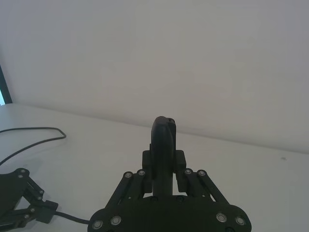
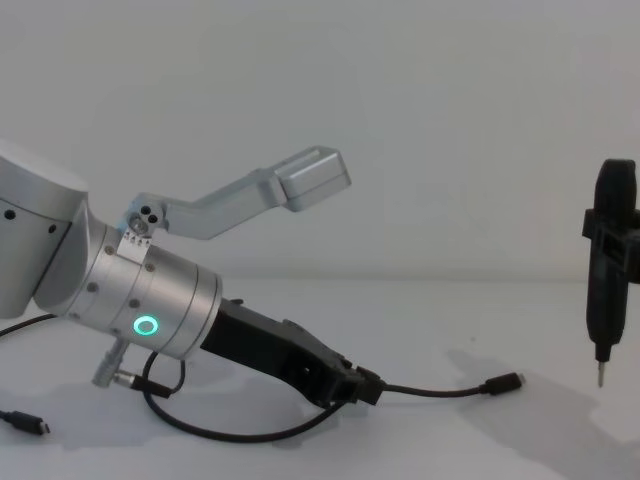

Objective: Pick up the data cable with the one hand.

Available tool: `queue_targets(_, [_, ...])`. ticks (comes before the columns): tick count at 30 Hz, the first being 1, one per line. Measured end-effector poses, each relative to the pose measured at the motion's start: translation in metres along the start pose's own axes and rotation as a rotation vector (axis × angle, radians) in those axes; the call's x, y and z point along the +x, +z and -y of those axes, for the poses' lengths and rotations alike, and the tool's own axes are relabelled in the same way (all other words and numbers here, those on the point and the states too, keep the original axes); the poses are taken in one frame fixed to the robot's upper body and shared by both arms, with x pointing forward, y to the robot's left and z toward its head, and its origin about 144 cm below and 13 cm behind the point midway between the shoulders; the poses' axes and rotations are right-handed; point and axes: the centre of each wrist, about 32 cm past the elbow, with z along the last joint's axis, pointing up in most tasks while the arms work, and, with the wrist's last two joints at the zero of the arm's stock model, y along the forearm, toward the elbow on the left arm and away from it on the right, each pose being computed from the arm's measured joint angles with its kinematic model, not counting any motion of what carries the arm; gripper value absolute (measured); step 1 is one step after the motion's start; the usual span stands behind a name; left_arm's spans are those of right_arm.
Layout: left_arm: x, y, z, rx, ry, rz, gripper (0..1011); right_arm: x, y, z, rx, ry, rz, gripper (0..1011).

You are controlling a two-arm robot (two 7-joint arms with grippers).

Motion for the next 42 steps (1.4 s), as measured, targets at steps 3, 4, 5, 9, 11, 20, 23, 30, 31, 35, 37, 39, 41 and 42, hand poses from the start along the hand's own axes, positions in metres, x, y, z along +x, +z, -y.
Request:
queue_targets(3, [0.000, 0.000, 0.000, -0.004, -0.005, 0.002, 46, 0.000, 0.000, 0.000, 0.001, 0.000, 0.000, 274])
queue_targets(4, [0.000, 0.000, 0.000, -0.012, -0.013, 0.005, 46, 0.000, 0.000, 0.000, 0.002, 0.000, -0.001, 274])
queue_targets(5, [0.000, 0.000, 0.000, -0.012, -0.013, 0.005, 46, 0.000, 0.001, 0.000, 0.005, 0.000, -0.001, 275])
queue_targets(9, [0.000, 0.000, -0.001, -0.032, -0.029, 0.014, 46, -0.001, 0.006, -0.002, 0.029, 0.007, -0.002, 274])
queue_targets(11, [-0.001, 0.001, -0.002, -0.040, -0.034, 0.017, 46, -0.002, 0.009, -0.003, 0.043, 0.010, -0.002, 275])
queue_targets(20, [-0.003, 0.007, -0.010, -0.089, -0.055, 0.039, 46, -0.005, 0.026, -0.009, 0.105, 0.028, -0.006, 274])
queue_targets(23, [-0.003, 0.009, -0.012, -0.099, -0.060, 0.044, 48, -0.006, 0.030, -0.010, 0.119, 0.031, -0.008, 275])
queue_targets(30, [-0.005, 0.011, -0.015, -0.114, -0.067, 0.052, 46, -0.007, 0.035, -0.011, 0.129, 0.031, -0.019, 275])
queue_targets(31, [-0.005, 0.012, -0.015, -0.116, -0.068, 0.053, 46, -0.007, 0.035, -0.012, 0.129, 0.029, -0.022, 274])
queue_targets(35, [-0.005, 0.013, -0.016, -0.121, -0.070, 0.056, 48, -0.006, 0.036, -0.012, 0.127, 0.025, -0.031, 274])
queue_targets(37, [-0.005, 0.013, -0.016, -0.123, -0.070, 0.057, 46, -0.006, 0.036, -0.011, 0.125, 0.022, -0.034, 275])
queue_targets(39, [-0.005, 0.013, -0.017, -0.125, -0.071, 0.058, 46, -0.006, 0.036, -0.011, 0.123, 0.019, -0.040, 275])
queue_targets(41, [-0.005, 0.013, -0.017, -0.126, -0.072, 0.059, 46, -0.006, 0.036, -0.011, 0.121, 0.016, -0.044, 275])
queue_targets(42, [-0.005, 0.013, -0.017, -0.126, -0.072, 0.059, 48, -0.006, 0.036, -0.012, 0.121, 0.016, -0.046, 275])
